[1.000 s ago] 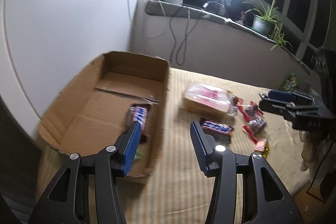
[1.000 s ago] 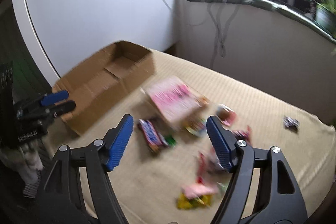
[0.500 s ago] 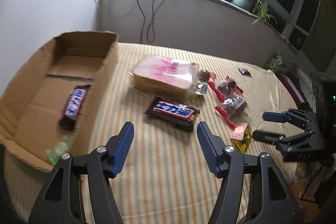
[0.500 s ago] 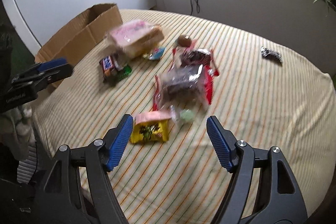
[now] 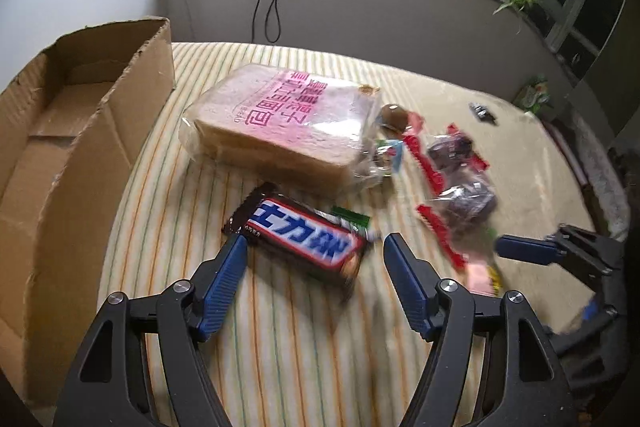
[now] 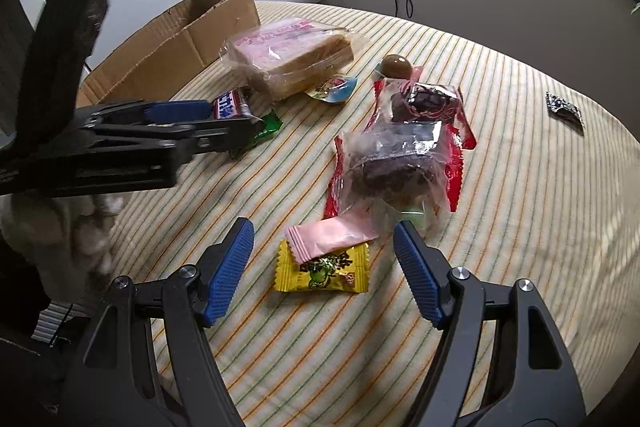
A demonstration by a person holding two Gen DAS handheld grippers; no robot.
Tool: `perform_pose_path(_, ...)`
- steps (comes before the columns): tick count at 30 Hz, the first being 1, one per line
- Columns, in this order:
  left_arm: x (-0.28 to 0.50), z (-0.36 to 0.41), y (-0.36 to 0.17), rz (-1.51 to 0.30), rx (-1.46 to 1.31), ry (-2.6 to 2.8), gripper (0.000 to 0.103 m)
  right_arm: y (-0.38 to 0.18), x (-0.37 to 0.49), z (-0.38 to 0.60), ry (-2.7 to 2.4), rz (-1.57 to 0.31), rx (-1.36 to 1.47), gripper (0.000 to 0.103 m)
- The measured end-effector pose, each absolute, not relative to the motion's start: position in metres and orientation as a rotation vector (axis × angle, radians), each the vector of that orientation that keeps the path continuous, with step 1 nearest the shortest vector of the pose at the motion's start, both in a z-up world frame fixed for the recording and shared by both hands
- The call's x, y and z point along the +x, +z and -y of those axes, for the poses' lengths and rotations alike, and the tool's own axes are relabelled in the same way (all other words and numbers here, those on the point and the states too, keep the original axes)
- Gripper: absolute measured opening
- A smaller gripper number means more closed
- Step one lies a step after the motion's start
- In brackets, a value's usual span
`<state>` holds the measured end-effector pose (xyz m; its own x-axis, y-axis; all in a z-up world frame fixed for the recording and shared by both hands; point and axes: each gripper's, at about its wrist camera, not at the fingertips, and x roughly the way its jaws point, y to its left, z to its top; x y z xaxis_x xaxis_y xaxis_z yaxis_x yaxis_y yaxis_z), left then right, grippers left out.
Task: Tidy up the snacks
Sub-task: 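Grasp the pink candy with the right tool while the left tool grasps a chocolate bar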
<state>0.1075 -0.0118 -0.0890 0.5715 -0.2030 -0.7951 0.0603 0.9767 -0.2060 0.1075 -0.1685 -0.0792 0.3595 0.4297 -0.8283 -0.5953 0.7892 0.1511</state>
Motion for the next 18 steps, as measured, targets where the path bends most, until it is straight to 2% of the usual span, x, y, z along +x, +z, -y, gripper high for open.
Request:
perform_pose_path(12, 0.114, 0.001, -0.091, -0.949, -0.173, -0.118, 0.070, -0.079, 0.112, 0.162, 0.660, -1.015, -0.197, 0.073)
perform_pose_path(14, 0.114, 0.000, -0.092, -0.950, -0.168, -0.113, 0.066, -0.078, 0.112, 0.161, 0.669, -1.026, -0.202, 0.066)
perform_pose_path(18, 0.114, -0.004, -0.092, -0.947, -0.160, -0.109, 0.052, -0.087, 0.111, 0.154, 0.680, -1.038, -0.248, 0.065)
